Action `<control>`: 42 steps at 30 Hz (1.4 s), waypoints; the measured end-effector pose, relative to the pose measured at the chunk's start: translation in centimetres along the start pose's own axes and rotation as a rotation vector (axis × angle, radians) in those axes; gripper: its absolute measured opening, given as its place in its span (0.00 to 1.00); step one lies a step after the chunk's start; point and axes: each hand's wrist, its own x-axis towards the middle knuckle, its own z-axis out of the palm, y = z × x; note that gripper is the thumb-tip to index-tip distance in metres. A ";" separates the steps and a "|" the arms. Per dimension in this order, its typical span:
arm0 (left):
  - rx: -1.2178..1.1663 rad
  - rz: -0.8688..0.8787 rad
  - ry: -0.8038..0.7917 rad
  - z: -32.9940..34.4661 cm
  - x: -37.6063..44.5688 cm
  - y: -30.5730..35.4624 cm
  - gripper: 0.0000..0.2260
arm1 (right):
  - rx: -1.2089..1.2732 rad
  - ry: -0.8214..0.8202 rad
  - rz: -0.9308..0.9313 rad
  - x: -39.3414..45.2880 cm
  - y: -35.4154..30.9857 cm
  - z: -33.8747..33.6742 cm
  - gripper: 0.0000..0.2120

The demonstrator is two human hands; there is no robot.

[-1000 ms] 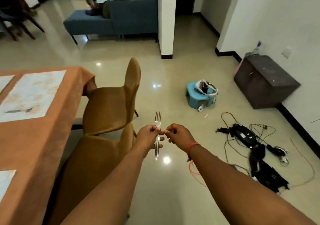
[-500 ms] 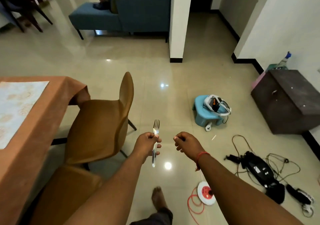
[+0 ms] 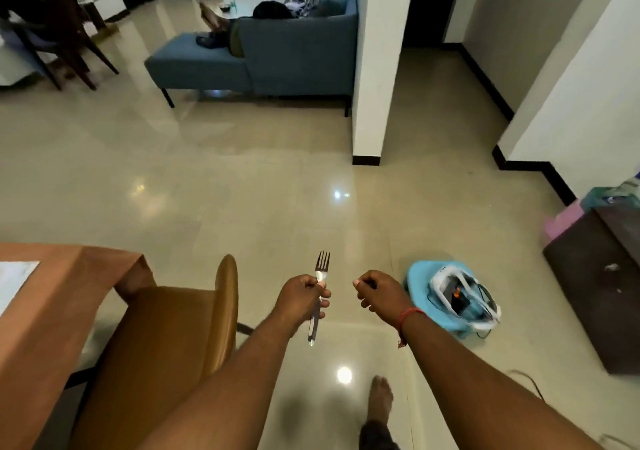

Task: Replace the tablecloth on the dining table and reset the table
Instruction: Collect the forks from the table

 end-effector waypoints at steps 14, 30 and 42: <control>-0.266 -0.095 0.294 -6.1 24.2 16.7 0.05 | -0.181 -0.305 -0.109 34.1 -16.0 -3.5 0.13; -0.446 -0.058 0.492 -32.3 48.0 29.1 0.07 | -0.492 -0.452 -0.330 64.2 -39.0 13.6 0.33; -0.793 -0.157 1.087 -56.0 48.7 26.2 0.09 | -0.966 -0.890 -0.815 74.5 -57.8 38.8 0.41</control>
